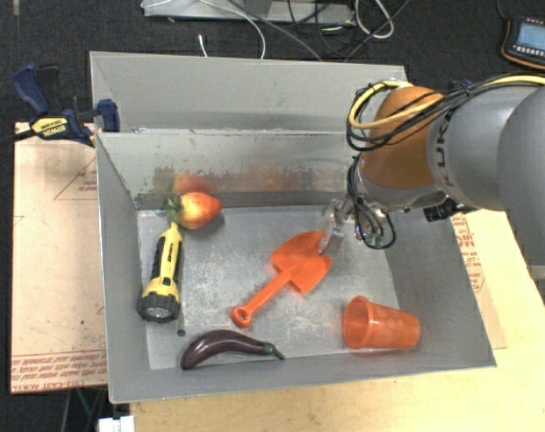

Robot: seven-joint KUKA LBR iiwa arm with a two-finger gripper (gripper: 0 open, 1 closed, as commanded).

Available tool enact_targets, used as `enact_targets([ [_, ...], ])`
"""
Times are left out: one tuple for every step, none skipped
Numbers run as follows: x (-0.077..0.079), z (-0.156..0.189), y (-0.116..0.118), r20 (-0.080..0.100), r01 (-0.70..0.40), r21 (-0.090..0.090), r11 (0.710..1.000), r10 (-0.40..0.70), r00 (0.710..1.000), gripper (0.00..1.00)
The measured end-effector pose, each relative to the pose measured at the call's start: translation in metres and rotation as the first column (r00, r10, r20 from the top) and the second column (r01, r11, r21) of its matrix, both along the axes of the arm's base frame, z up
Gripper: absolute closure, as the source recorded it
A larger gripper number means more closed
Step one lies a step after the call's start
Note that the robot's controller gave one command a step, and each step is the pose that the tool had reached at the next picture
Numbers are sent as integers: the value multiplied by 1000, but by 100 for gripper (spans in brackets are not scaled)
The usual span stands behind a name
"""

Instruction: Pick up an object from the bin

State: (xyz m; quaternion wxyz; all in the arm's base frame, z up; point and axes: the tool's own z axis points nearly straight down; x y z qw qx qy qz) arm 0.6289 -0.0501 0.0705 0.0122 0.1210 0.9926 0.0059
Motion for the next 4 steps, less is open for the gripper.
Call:
enact_targets([
  [21, 14, -9, 17, -37, -8, 999, 37, 999, 100],
  [3, 2, 8, 2, 9, 1, 1000, -9, 1000, 100],
  [6, 2, 6, 6, -1, -1, 1000, 1, 1000, 100],
  [5, 69, 0, 16, -99, -5, 995, 100, 995, 100],
])
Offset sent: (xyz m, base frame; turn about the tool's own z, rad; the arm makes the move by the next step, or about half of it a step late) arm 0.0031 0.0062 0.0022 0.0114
